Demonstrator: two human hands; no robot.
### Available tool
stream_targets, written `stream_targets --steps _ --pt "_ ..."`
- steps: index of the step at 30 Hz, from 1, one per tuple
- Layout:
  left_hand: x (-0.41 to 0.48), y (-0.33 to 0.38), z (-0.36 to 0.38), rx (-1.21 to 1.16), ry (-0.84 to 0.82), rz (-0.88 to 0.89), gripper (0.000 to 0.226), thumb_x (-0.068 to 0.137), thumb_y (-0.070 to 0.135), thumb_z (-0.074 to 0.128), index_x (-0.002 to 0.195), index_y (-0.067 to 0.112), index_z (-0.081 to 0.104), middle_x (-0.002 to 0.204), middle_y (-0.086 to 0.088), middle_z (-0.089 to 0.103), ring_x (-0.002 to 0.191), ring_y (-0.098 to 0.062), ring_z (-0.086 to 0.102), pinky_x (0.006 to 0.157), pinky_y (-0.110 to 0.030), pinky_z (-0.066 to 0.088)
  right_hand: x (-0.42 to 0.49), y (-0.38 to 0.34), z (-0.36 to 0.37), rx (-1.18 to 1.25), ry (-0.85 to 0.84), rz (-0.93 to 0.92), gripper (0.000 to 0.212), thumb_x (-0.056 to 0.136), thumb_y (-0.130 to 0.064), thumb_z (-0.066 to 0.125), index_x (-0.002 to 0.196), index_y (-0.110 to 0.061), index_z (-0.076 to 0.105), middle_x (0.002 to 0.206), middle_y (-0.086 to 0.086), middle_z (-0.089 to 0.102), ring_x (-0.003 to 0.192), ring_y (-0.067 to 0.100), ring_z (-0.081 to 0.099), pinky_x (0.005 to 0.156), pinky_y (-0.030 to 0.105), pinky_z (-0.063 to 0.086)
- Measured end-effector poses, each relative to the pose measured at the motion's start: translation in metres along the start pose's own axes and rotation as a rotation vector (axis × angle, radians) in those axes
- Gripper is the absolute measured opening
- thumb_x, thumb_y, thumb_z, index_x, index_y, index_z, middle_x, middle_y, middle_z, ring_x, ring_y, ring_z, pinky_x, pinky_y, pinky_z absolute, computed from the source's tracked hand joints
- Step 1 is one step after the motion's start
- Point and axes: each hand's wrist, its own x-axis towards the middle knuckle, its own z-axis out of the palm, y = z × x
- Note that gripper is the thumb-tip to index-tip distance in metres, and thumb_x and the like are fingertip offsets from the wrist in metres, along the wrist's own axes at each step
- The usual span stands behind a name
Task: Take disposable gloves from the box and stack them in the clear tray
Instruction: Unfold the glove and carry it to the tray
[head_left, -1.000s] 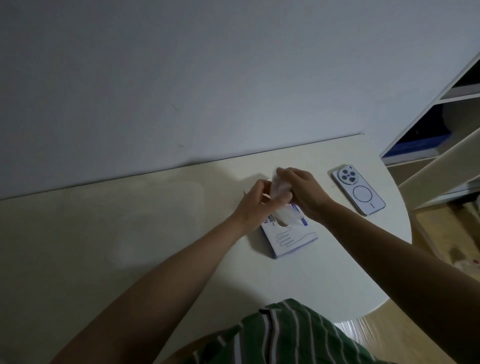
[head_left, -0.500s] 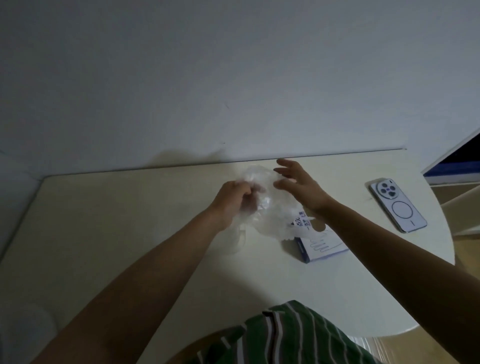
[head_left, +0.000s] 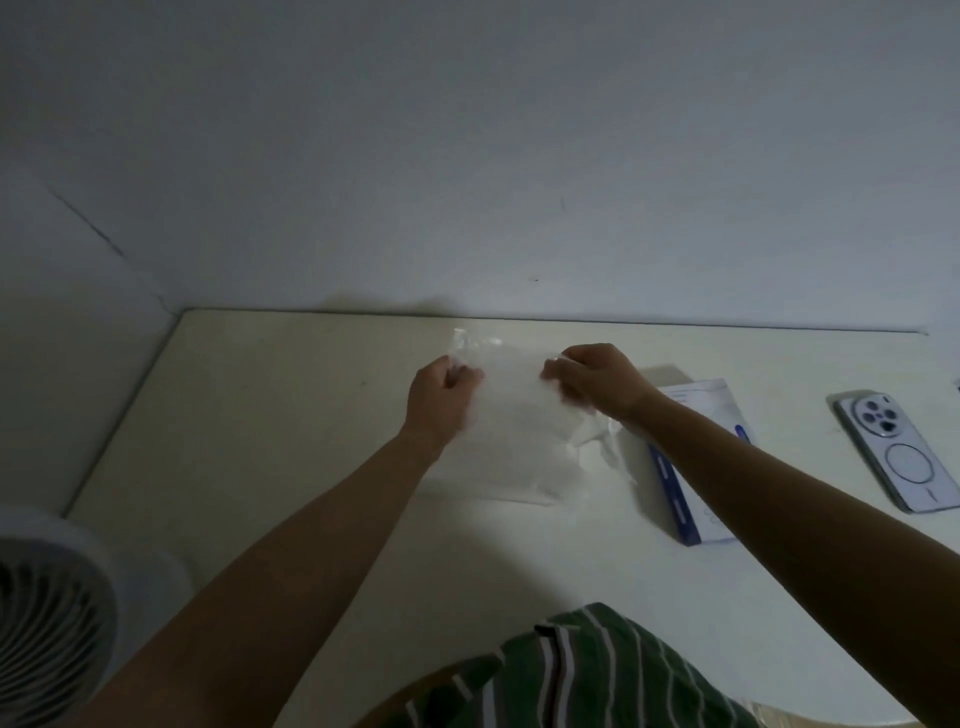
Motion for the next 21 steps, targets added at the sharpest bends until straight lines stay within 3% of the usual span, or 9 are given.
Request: stream_targets --steps 3,5,8,10,12,14,16,18,21 --pt "0.001 -0.005 -0.006 -0.007 -0.006 -0.046 0.040 0.091 0.024 0.065 0.062 0.018 0.037 0.057 0.002 0.037 0.057 -0.017 0.035 0.058 -0.032 0.031 0.003 -0.003 0.010 0.025 -0.001 -0.014 0.016 0.089 -0.022 0.069 0.093 -0.006 0.070 0.068 0.003 0.066 0.051 0.011 0.055 0.048 0.020 0.043" --pt "0.001 -0.005 -0.006 -0.013 -0.010 -0.056 0.037 0.090 0.027 0.065 0.063 0.018 0.042 0.057 0.004 0.041 0.056 -0.016 0.038 0.058 -0.032 0.033 0.005 -0.003 0.012 0.026 -0.008 -0.030 0.019 0.086 -0.019 0.073 0.102 -0.010 0.068 0.074 0.004 0.067 0.055 0.014 0.059 0.048 0.019 0.045" --pt "0.002 -0.005 -0.002 0.083 -0.010 -0.061 0.035 0.093 0.028 0.061 0.067 0.015 0.042 0.064 -0.003 0.046 0.063 -0.020 0.043 0.061 -0.035 0.037 0.005 -0.002 0.012 -0.081 0.024 -0.075 0.022 0.083 -0.016 0.074 0.104 -0.009 0.069 0.080 0.008 0.068 0.065 0.015 0.060 0.061 0.026 0.048" --pt "0.006 -0.007 -0.002 0.246 0.005 -0.072 0.030 0.096 0.024 0.053 0.071 0.011 0.042 0.073 -0.013 0.050 0.069 -0.023 0.047 0.064 -0.042 0.044 0.003 -0.003 0.015 -0.175 0.143 -0.164 0.031 0.080 -0.014 0.076 0.110 -0.013 0.067 0.096 0.007 0.065 0.082 0.014 0.058 0.074 0.027 0.046" --pt "0.007 -0.011 -0.007 0.428 0.025 -0.081 0.023 0.098 0.021 0.046 0.082 0.005 0.050 0.083 -0.018 0.057 0.077 -0.029 0.055 0.071 -0.040 0.045 -0.001 -0.010 0.020 -0.270 0.294 -0.308 0.038 0.079 -0.014 0.077 0.115 -0.013 0.064 0.110 0.005 0.058 0.096 0.015 0.053 0.084 0.027 0.043" --pt "0.008 -0.016 -0.013 0.550 0.028 -0.091 0.025 0.099 0.020 0.042 0.097 0.000 0.056 0.097 -0.020 0.064 0.091 -0.034 0.061 0.079 -0.039 0.048 -0.005 -0.019 0.028 -0.298 0.387 -0.473 0.031 0.078 -0.013 0.075 0.107 -0.014 0.066 0.105 0.003 0.058 0.092 0.015 0.053 0.082 0.028 0.043" --pt "0.009 -0.020 -0.016 0.598 0.017 -0.111 0.025 0.099 0.019 0.040 0.104 0.001 0.057 0.105 -0.019 0.065 0.096 -0.035 0.062 0.083 -0.041 0.051 -0.008 -0.026 0.038 -0.253 0.284 -0.544 0.017 0.080 -0.011 0.071 0.094 -0.018 0.068 0.087 -0.004 0.061 0.074 0.008 0.055 0.071 0.023 0.045" --pt "0.008 -0.022 -0.018 0.622 0.005 -0.128 0.025 0.099 0.017 0.038 0.106 0.003 0.057 0.106 -0.017 0.064 0.094 -0.036 0.063 0.082 -0.043 0.054 -0.008 -0.027 0.049 -0.307 0.063 -0.487 0.013 0.084 -0.011 0.066 0.090 -0.023 0.070 0.078 -0.011 0.060 0.065 0.007 0.056 0.064 0.019 0.046" --pt "0.008 -0.023 -0.020 0.657 0.006 -0.133 0.024 0.099 0.014 0.037 0.108 0.003 0.057 0.108 -0.015 0.064 0.095 -0.035 0.063 0.082 -0.041 0.055 -0.005 -0.013 0.064 -0.467 -0.137 -0.311 0.020 0.090 -0.010 0.060 0.104 -0.020 0.071 0.091 -0.006 0.063 0.072 0.005 0.057 0.073 0.022 0.049"
